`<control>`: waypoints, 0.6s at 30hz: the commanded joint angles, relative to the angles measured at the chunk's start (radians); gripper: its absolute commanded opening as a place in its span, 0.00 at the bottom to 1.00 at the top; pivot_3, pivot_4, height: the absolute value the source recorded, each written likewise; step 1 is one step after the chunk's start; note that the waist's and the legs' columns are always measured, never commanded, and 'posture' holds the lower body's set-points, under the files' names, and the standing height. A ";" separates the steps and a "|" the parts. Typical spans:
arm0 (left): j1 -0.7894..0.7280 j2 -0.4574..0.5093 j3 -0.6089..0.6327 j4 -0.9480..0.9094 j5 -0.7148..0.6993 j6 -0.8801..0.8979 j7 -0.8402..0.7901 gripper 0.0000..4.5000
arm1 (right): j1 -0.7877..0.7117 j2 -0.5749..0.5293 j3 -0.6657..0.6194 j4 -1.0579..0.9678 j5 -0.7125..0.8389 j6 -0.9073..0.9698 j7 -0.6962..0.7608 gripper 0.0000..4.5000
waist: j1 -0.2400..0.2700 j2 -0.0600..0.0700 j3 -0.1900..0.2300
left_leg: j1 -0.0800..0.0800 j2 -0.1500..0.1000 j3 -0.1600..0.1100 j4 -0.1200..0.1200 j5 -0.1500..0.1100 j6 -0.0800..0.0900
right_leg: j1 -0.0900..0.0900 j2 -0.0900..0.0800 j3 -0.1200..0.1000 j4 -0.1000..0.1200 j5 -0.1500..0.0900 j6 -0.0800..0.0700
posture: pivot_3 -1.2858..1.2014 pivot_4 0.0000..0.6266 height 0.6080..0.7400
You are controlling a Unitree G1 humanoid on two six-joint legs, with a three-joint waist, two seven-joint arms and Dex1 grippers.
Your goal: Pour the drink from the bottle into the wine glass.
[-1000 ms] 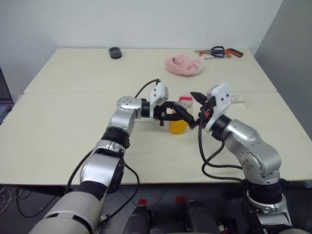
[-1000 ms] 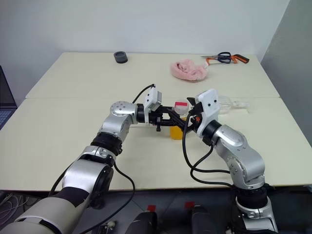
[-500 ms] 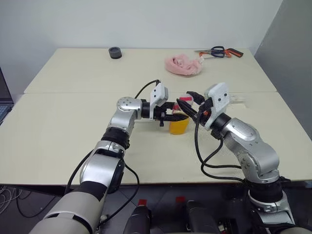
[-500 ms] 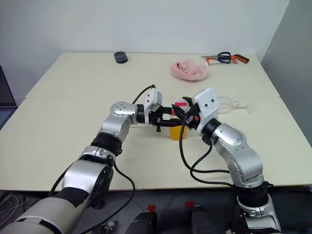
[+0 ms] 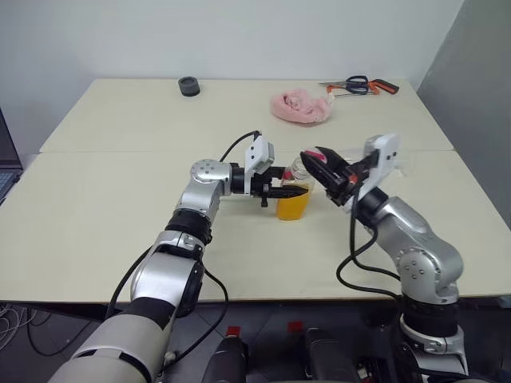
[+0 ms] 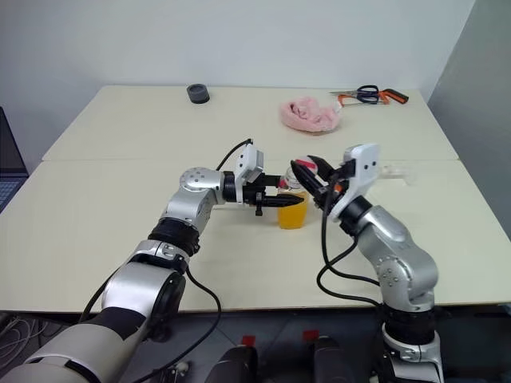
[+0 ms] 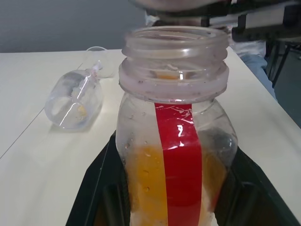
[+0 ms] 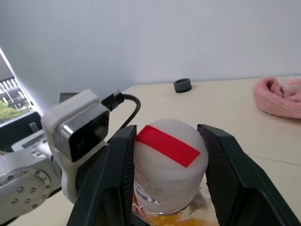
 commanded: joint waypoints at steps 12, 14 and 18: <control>0.004 0.010 0.043 -0.093 -0.058 0.021 0.022 0.38 | 0.404 -0.236 -0.155 0.271 -0.337 -0.385 -0.026 0.39 | -0.007 0.000 0.000 | 0.001 0.000 0.003 0.000 0.000 0.000 | 0.000 0.000 0.002 0.001 0.000 0.000 | 0.52 0.24 1.00; 0.005 0.010 0.043 -0.096 -0.058 0.023 0.023 0.38 | 0.388 -0.221 -0.157 0.322 -0.343 -0.411 -0.028 0.39 | -0.010 0.000 0.000 | 0.002 0.001 0.003 -0.001 0.000 0.000 | 0.000 0.001 0.002 0.001 0.000 0.000 | 0.52 0.24 1.00; 0.006 0.011 0.043 -0.101 -0.058 0.025 0.026 0.38 | 0.358 -0.195 -0.173 0.380 -0.312 -0.399 -0.029 0.62 | -0.009 0.000 0.000 | 0.001 0.001 0.003 0.000 0.000 0.000 | 0.001 0.001 0.002 0.001 0.000 0.000 | 0.52 0.24 1.00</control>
